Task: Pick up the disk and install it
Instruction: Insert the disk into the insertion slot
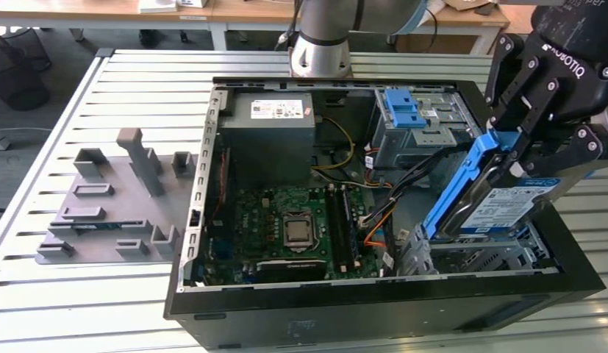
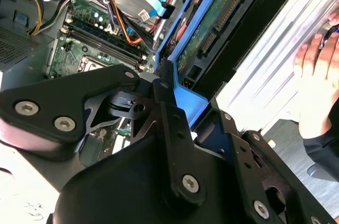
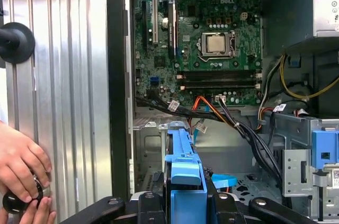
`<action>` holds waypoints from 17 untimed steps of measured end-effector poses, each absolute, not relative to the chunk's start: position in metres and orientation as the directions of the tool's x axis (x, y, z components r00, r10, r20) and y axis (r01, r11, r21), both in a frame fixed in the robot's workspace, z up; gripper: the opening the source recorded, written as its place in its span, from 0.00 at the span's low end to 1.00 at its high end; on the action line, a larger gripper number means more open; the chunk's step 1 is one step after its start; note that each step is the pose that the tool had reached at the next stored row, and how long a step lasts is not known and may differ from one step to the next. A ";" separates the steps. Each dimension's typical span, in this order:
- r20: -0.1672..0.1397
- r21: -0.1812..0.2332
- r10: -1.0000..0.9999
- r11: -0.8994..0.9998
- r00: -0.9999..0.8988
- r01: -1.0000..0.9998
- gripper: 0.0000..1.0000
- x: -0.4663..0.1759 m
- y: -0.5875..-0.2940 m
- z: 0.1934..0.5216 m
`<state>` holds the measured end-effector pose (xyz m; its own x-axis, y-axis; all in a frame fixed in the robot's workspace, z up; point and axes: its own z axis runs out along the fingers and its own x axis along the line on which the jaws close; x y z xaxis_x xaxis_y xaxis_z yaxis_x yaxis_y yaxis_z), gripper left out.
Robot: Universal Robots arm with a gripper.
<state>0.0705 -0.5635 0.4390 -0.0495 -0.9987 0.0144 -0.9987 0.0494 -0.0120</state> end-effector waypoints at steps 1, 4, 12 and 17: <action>0.014 -0.012 -0.999 0.049 -0.050 -0.999 0.36 0.071 -0.564 0.438; 0.014 -0.012 -0.999 0.049 -0.050 -0.999 0.36 0.071 -0.564 0.436; 0.014 -0.012 -0.999 0.049 -0.050 -0.999 0.36 0.071 -0.564 0.430; 0.015 -0.012 -0.999 0.049 -0.050 -0.999 0.36 0.071 -0.564 0.426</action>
